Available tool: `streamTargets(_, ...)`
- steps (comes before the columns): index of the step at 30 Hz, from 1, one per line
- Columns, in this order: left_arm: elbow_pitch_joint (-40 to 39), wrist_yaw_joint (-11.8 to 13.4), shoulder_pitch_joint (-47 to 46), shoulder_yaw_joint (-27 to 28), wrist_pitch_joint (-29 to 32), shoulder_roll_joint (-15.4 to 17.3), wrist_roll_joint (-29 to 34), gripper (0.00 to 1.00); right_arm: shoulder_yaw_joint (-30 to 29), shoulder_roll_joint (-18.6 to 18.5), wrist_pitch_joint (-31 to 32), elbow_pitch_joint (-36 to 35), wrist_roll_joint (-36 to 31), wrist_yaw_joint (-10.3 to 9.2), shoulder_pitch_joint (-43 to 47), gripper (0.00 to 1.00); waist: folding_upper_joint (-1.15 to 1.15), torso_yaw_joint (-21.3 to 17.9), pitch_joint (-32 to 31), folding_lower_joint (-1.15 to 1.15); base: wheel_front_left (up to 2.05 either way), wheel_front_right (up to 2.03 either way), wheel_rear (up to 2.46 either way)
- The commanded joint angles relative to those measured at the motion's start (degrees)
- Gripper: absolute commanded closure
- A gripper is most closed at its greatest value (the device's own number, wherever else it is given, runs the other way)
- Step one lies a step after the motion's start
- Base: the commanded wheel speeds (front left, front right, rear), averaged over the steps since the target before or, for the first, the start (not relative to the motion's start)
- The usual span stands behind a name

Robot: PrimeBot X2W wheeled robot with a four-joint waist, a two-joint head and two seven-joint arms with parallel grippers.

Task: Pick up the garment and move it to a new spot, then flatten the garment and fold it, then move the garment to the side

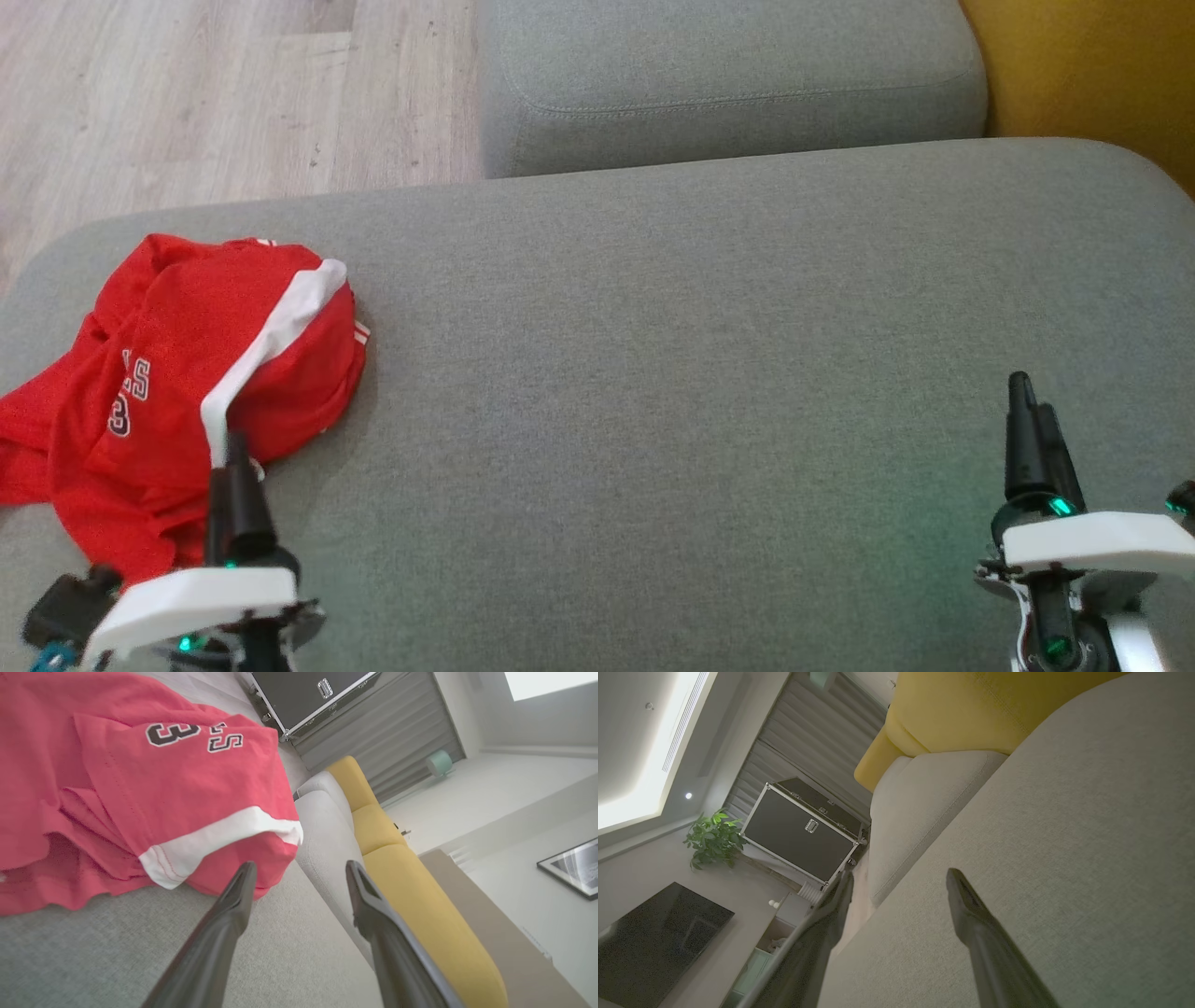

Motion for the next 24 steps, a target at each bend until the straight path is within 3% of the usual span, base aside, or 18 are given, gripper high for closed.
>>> streamTargets(1,-2.43,0.27,-2.36,-0.34,-0.70,0.39,3.52,0.00,0.87,-0.35,-0.82,-2.58,-2.94,-0.02,-2.36,0.00,0.00,-0.02,-0.04,0.00,0.00,0.00,0.00)
streamTargets(16,-2.85,1.76,-2.43,-6.52,-3.22,1.09,21.47,0.00,3.29,-0.41,-3.35,-3.01,-19.70,-0.02,-1.78,0.00,0.00,-0.23,-0.64,0.00,0.00,0.00,0.00)
streamTargets(24,-3.30,3.17,-2.90,-9.56,-4.56,2.29,28.05,0.00,4.40,-0.44,-4.70,-3.89,-27.06,-0.02,-1.83,0.00,0.00,-0.60,-0.79,0.00,0.00,0.00,0.00)
